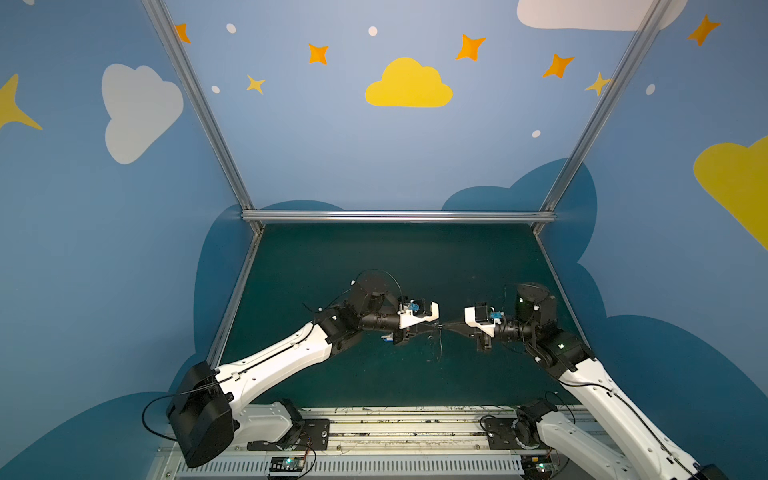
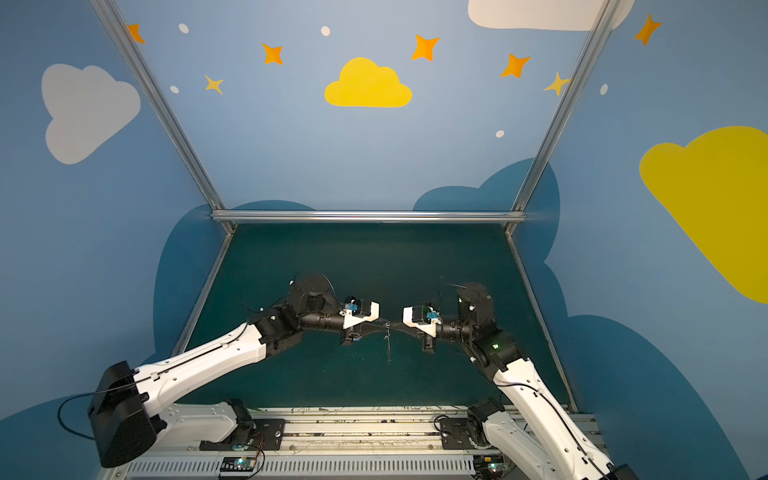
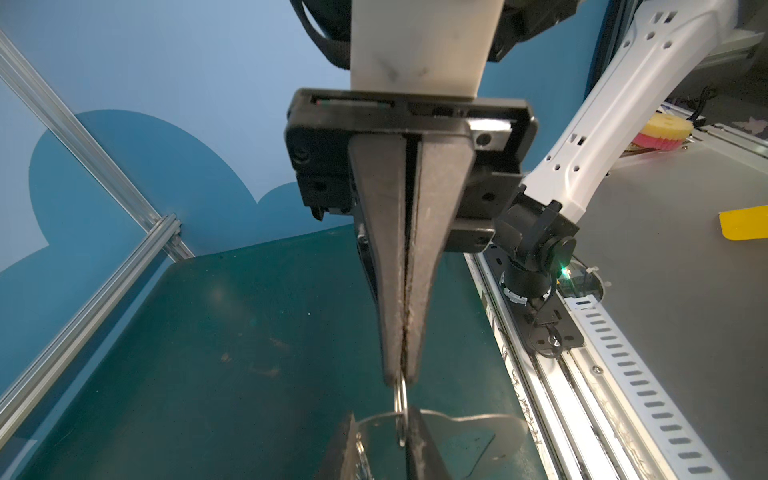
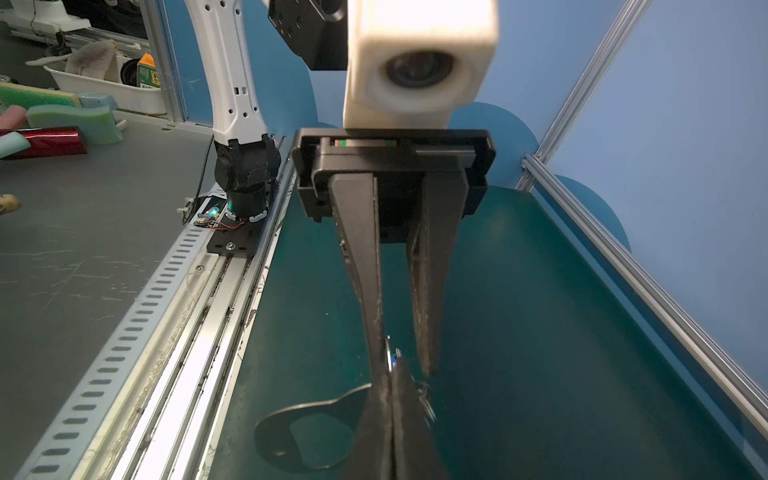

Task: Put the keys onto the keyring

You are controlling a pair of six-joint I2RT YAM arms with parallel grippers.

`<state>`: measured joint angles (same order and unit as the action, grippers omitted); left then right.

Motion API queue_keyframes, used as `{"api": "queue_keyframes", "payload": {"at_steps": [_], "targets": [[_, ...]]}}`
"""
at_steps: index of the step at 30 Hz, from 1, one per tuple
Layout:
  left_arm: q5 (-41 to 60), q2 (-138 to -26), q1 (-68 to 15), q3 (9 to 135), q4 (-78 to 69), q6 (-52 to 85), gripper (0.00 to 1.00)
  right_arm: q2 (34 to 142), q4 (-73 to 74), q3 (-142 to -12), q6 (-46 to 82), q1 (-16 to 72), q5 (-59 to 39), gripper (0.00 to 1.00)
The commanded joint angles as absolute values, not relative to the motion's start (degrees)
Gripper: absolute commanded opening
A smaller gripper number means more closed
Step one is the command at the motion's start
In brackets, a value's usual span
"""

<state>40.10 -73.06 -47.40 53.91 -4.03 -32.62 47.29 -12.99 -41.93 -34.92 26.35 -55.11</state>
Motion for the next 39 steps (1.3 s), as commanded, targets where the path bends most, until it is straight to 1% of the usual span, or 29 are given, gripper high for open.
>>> {"api": "queue_keyframes", "payload": {"at_steps": [1,4,9,11,12,13,14,17,19,24,31,39], "targets": [[41.31,-73.48,-47.70,55.35,-4.16,-33.16,0.19,46.77,-11.86,-42.45,-34.72,26.64,-55.85,0.00],[41.40,-73.57,-47.81,55.71,-3.38,-33.62,0.15,46.76,-11.87,-42.36,-34.72,26.64,-55.86,0.00],[41.21,-73.81,-47.83,57.87,0.97,-36.07,0.04,46.58,-11.92,-42.02,-34.72,26.71,-55.02,0.00],[40.62,-74.07,-47.88,59.88,5.15,-38.33,0.03,46.13,-12.79,-41.82,-35.14,26.64,-52.78,0.00],[40.02,-74.09,-47.92,60.70,7.02,-39.14,0.03,45.78,-13.18,-41.76,-35.37,26.64,-51.48,0.05],[39.35,-74.12,-48.01,61.64,9.10,-40.19,0.03,45.25,-13.75,-41.66,-35.80,26.66,-50.27,0.15],[38.80,-74.15,-47.88,62.65,11.56,-41.68,0.03,44.66,-14.18,-41.50,-36.10,26.59,-48.55,0.23],[36.56,-74.41,-48.05,66.20,18.56,-45.08,0.03,43.60,-16.83,-41.71,-37.83,26.58,-45.61,0.34],[35.38,-74.68,-48.09,68.48,22.43,-46.90,0.03,43.57,-18.88,-42.50,-39.06,26.50,-45.05,0.37],[33.13,-76.13,-48.68,73.81,30.51,-51.02,0.03,44.36,-19.21,-43.57,-38.80,26.55,-45.99,0.35],[29.20,-77.60,-50.74,76.96,33.05,-53.28,0.03,45.78,-14.73,-43.46,-35.76,26.72,-50.11,0.32],[25.66,-78.22,-52.37,78.77,33.88,-54.37,0.03,47.00,-13.45,-43.50,-35.60,27.29,-52.44,0.29]]}}
